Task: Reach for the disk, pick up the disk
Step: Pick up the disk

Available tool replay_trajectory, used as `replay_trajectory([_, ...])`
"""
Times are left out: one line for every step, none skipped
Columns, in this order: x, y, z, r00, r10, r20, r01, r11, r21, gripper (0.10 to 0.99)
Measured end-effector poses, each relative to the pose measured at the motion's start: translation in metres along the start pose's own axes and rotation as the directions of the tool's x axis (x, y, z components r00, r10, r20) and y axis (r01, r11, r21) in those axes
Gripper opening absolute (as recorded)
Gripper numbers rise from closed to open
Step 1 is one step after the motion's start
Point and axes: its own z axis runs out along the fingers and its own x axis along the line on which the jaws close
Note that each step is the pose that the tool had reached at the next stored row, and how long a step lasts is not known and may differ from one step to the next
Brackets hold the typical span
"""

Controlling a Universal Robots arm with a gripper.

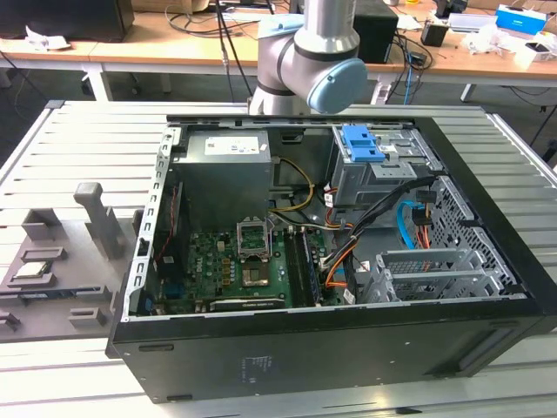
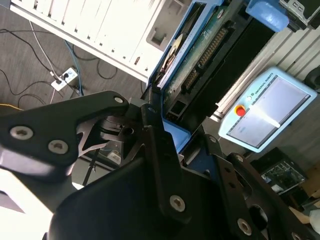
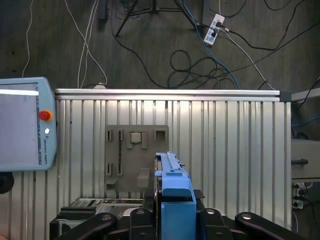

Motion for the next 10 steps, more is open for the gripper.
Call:
replay_trajectory([0.0001, -0.0002, -0.0061, 1.0000, 0.000, 0.0000, 0.000, 1.0000, 0.000, 0.369])
replay_trajectory([0.0003, -0.0002, -0.0174, 1.0000, 0.000, 0.0000, 0.000, 1.0000, 0.000, 0.369])
replay_trajectory([0.0004, 0.0000, -0.0230, 1.0000, 0.000, 0.0000, 0.000, 1.0000, 0.000, 0.369])
replay_trajectory([0.0005, 0.0001, -0.0263, 1.0000, 0.000, 0.0000, 0.000, 1.0000, 0.000, 0.369])
replay_trajectory([0.0005, -0.0002, -0.0263, 1.0000, 0.000, 0.0000, 0.000, 1.0000, 0.000, 0.369])
replay_trajectory([0.0005, -0.0005, -0.0263, 1.0000, 0.000, 0.0000, 0.000, 1.0000, 0.000, 0.369])
replay_trajectory([0.0005, -0.0010, -0.0264, 1.0000, 0.000, -0.0001, 0.000, 1.0000, 0.000, 0.369])
replay_trajectory([0.0005, -0.0019, -0.0262, 1.0000, 0.000, 0.0000, 0.000, 1.0000, 0.000, 0.369])
replay_trajectory([0.0005, -0.0028, -0.0259, 1.0000, 0.000, 0.0000, 0.000, 1.0000, 0.000, 0.369])
replay_trajectory([0.0005, -0.0034, -0.0259, 1.0000, 0.000, 0.0000, 0.000, 1.0000, 0.000, 0.369])
